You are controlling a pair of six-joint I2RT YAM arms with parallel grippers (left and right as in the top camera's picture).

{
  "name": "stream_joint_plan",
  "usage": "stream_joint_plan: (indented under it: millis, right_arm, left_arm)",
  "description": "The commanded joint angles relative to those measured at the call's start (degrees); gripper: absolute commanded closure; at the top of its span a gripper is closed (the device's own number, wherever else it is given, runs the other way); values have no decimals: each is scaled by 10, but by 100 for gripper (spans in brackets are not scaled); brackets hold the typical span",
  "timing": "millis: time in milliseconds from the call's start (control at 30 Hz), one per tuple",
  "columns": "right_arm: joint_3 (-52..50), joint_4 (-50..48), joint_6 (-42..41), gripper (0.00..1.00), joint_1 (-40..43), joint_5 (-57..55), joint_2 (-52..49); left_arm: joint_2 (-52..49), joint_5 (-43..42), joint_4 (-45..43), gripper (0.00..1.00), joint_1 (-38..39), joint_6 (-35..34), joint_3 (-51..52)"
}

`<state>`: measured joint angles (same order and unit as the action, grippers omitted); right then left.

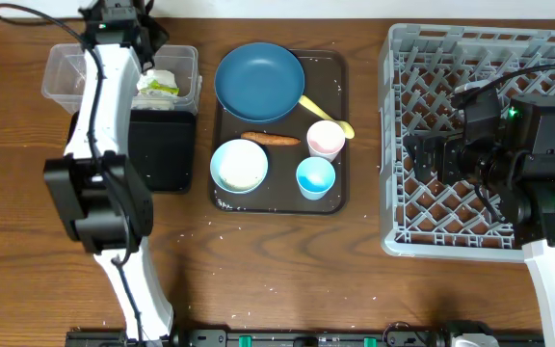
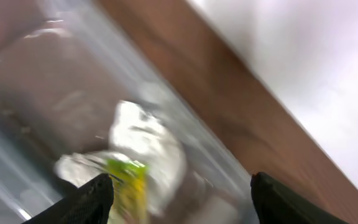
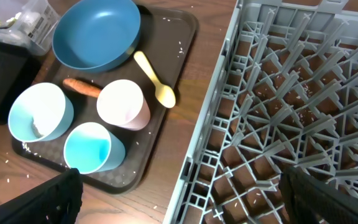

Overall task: Sort waste into correct bins and load items into the dishwasher rack
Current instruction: 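Carry wrapper with left gripper and drop it into clear bin, then grasp rim of light-blue rice bowl with left gripper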

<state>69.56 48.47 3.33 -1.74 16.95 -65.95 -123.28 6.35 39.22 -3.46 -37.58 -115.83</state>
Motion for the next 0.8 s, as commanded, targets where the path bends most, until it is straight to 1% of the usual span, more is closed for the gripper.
stream_joint_plan:
  millis: [0,67,267,400,533,633,767]
  right_arm:
    - [9,-4,-7,1,2,5,0]
    - [9,-8,-7,1,2,5,0]
    - [9,-14,-7,1,2,5,0]
    - [9,-14,-7,1,2,5,-1]
    - [9,-14,-7,1,2,5,-1]
    - [9,-14,-7,1,2,5,-1]
    - [9,-14,-12,1,2,5,-1]
  left_arm:
    - [70,-153,17,26,11,134,-4]
    - [82,-177,46,27,21,156,-4]
    - [89,-177,193,27,60,212,-4]
    - [90,-177,303,29,76,212,-4]
    - [91,-172,394,29,93,197,-4]
    - [95,-150,436,29,123,197,-2]
    - [98,-80,443,29,184,195,14]
